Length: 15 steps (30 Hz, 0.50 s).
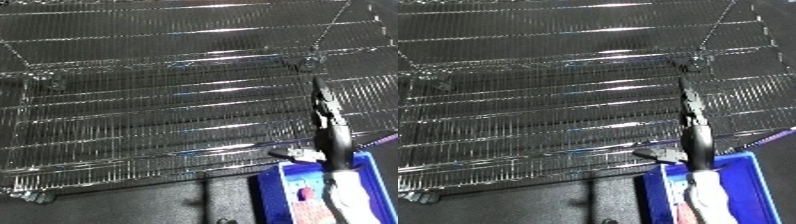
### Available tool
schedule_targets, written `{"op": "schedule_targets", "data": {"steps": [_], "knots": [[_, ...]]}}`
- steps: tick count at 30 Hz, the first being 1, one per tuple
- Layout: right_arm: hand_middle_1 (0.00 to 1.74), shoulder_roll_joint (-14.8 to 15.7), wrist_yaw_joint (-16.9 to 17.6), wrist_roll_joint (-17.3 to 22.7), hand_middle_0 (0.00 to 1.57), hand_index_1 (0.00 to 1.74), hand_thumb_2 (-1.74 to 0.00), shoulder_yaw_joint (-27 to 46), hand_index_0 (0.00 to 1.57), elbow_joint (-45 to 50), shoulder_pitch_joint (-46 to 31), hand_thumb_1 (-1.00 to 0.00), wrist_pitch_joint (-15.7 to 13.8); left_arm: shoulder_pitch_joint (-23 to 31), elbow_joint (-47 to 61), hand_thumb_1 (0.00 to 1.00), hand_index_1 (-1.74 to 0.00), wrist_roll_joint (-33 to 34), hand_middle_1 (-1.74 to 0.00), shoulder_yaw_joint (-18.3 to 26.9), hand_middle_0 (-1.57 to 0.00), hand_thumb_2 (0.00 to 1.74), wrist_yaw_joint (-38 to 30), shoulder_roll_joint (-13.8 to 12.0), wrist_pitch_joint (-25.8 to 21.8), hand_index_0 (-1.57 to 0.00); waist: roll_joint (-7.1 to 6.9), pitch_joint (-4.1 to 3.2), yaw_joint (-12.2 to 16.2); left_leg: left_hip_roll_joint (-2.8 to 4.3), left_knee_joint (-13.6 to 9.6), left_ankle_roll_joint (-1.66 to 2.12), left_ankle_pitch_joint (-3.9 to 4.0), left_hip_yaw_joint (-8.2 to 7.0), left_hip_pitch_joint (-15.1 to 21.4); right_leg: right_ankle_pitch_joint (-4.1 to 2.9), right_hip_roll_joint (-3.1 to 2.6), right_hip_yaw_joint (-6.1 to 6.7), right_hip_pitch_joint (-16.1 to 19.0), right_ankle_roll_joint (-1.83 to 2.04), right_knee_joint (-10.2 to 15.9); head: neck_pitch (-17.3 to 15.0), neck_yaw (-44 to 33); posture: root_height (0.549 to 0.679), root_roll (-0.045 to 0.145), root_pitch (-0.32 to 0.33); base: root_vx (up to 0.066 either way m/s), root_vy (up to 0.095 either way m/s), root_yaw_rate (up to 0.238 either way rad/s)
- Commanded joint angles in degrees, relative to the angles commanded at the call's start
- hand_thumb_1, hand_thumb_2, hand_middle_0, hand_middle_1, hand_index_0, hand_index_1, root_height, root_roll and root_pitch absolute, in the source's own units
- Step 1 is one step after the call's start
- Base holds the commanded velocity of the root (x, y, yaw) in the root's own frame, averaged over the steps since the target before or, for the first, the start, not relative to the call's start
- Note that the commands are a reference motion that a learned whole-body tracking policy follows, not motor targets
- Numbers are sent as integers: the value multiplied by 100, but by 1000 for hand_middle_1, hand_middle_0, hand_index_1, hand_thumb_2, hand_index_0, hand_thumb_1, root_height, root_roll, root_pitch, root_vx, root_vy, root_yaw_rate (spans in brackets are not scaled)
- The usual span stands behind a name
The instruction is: Pick up the object and place it into the box
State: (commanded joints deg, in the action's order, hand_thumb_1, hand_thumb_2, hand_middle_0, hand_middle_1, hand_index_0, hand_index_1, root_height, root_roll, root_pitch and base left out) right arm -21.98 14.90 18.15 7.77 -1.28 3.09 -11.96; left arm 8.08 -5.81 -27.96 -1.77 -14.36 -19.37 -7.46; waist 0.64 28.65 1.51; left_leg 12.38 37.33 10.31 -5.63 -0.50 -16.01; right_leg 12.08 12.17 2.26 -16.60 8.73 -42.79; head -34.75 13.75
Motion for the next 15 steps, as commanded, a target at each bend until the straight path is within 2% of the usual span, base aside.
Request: {"op": "schedule_targets", "data": {"steps": [6,15], "knots": [[0,39,-61,-66,0,0,0,-226,0,-20,64,0,30,-64,57,1000,-1740,63,-1740,-3,-1570,1740,-70,27,9,-1570,-34,27,-91,1,3,-11,-1,45,-19,41,-1,-42,-22,0,-81,107,-249,624,41,-217,1,0,38],[0,78,-123,-127,0,0,0,-335,0,-109,-8,0,14,-43,-22,1000,-1740,208,-1740,11,-1570,1740,-47,108,50,-1570,-55,-24,-108,14,-71,-36,4,54,36,73,-16,-34,-6,5,-70,144,-337,625,45,-214,13,7,-21]]}}
